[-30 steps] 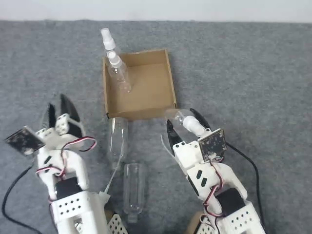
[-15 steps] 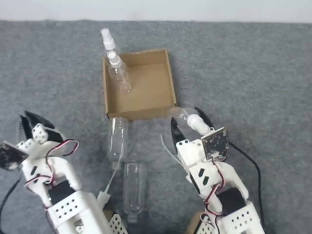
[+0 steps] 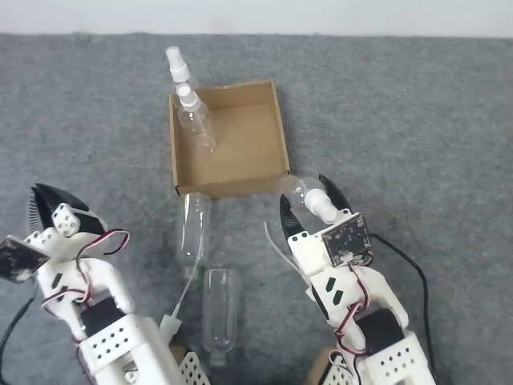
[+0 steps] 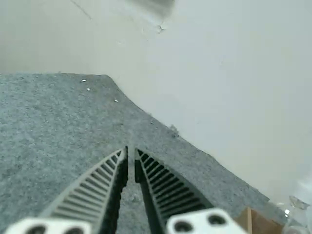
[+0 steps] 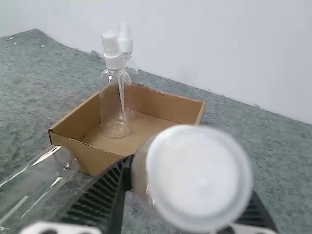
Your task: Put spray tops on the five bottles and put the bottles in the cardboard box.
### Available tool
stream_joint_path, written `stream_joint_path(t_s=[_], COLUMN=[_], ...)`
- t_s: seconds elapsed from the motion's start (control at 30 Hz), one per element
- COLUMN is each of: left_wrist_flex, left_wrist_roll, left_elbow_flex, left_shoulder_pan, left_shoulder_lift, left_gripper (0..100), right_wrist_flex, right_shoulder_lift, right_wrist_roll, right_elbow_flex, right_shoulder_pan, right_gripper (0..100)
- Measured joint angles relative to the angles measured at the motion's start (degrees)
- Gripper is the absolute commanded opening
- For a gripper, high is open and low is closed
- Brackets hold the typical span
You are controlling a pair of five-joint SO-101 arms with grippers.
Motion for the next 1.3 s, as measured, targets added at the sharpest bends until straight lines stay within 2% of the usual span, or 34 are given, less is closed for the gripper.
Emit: stream_joint_path(t_s=[0.27,0.57,0.67,1.1,1.3], left_wrist_flex=[0.0,0.0,0.0,0.0,0.0], left_wrist_roll=[0.0,0.0,0.0,0.0,0.0], left_elbow_flex=[0.0,0.0,0.0,0.0,0.0], left_shoulder_pan=[0.0,0.0,0.0,-0.4,-0.4], left_shoulder_lift=[0.0,0.0,0.0,0.0,0.0], left_gripper=[1,1,1,1,1], right_wrist_flex=[0.0,4.2,6.1,6.2,6.2], right_shoulder_lift=[0.0,0.0,0.4,28.4,39.2], right_wrist_roll=[0.3,0.5,0.6,0.5,-2.5], right_elbow_flex=[-2.1,-15.0,-19.3,-35.4,-41.4], right_shoulder_pan=[0.0,-0.1,-2.5,-11.0,-12.7], right_gripper=[18.0,18.0,18.0,18.0,18.0])
